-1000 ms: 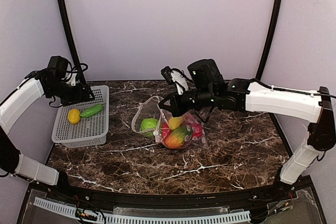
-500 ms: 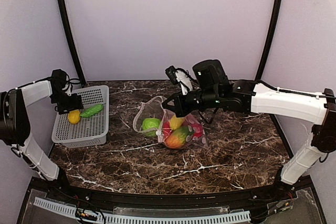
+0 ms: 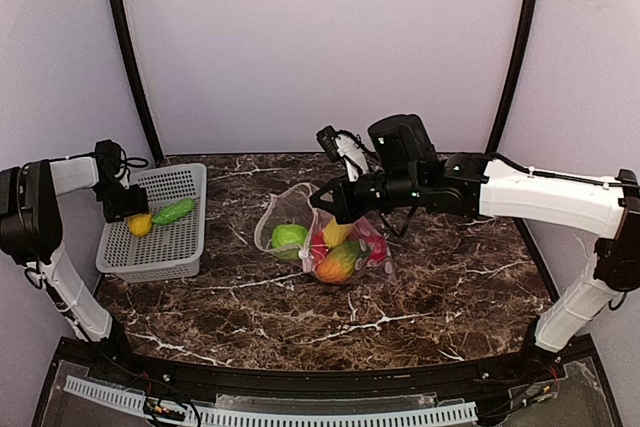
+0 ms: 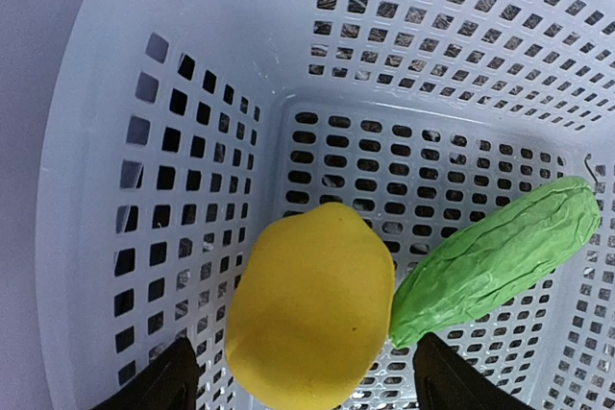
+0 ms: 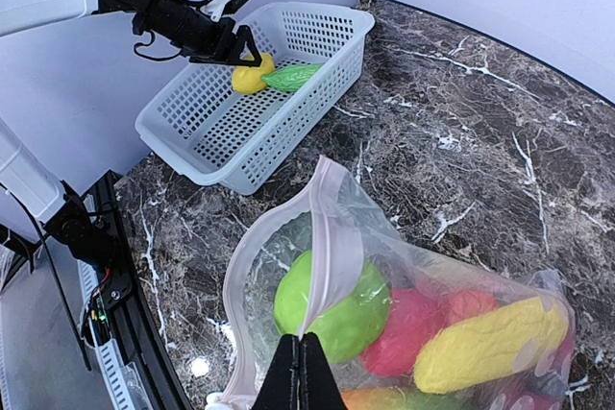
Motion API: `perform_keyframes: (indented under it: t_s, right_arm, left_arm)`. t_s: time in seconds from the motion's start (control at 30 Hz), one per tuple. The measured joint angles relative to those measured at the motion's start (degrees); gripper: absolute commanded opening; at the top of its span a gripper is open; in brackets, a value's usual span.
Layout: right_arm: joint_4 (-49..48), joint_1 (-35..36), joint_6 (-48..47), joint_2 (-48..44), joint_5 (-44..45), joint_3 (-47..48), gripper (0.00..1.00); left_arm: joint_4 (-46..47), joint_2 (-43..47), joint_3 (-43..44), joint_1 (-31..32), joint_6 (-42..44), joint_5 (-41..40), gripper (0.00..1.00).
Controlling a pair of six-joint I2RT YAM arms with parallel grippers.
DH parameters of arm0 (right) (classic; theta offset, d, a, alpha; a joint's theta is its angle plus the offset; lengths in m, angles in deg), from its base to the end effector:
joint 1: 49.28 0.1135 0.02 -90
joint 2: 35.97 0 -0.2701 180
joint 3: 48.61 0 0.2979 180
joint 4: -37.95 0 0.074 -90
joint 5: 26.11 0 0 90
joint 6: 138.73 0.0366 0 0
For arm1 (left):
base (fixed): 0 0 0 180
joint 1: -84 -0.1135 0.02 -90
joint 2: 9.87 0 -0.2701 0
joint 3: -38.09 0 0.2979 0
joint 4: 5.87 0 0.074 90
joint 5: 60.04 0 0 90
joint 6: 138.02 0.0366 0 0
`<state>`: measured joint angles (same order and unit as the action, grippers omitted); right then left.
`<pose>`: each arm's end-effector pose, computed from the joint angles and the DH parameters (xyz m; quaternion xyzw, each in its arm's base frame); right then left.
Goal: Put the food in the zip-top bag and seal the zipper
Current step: Pick up the fake fruit from the bin.
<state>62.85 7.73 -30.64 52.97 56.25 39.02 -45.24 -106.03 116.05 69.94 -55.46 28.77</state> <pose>0.2201 0.3480 0.3280 -0.3154 0.7870 0.3661 0.3835 0.3794 0.0958 0.1957 -0.1819 0.9428 0.0261 0.2782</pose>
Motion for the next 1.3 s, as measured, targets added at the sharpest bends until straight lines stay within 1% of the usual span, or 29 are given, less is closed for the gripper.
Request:
perform_keyframes:
  t_s: [0.17,0.4,0.7,1.1,1.2,1.3]
  right_arm:
    - [0.00,0.00,0.04,0.02,-0.02,0.00,0.00]
    - [0.00,0.00,0.07,0.00,-0.04,0.00,0.00]
    - [0.00,0.00,0.24,0.02,-0.04,0.00,0.00]
    - [0.00,0.00,0.26,0.02,-0.04,0.00,0.00]
    - [0.00,0.00,0.28,0.02,-0.02,0.00,0.00]
    - [0.02,0.00,0.31,0.00,0.00,0.00,0.00]
  left_arm:
    - [0.50,-1.18,0.00,-0.20,0.37,0.17,0.73]
    - [0.85,-3.32,0.00,-0.24,0.44,0.66,0.72]
    - [0.85,-4.37,0.26,-0.26,0.76,2.03,0.63]
    - [0.87,-4.44,0.28,-0.31,0.79,3.50,0.59]
    - [0.98,-3.63,0.13,-0.31,0.94,3.93,0.59]
    - [2.64,2.14,-2.80,-0.31,1.51,4.24,0.59]
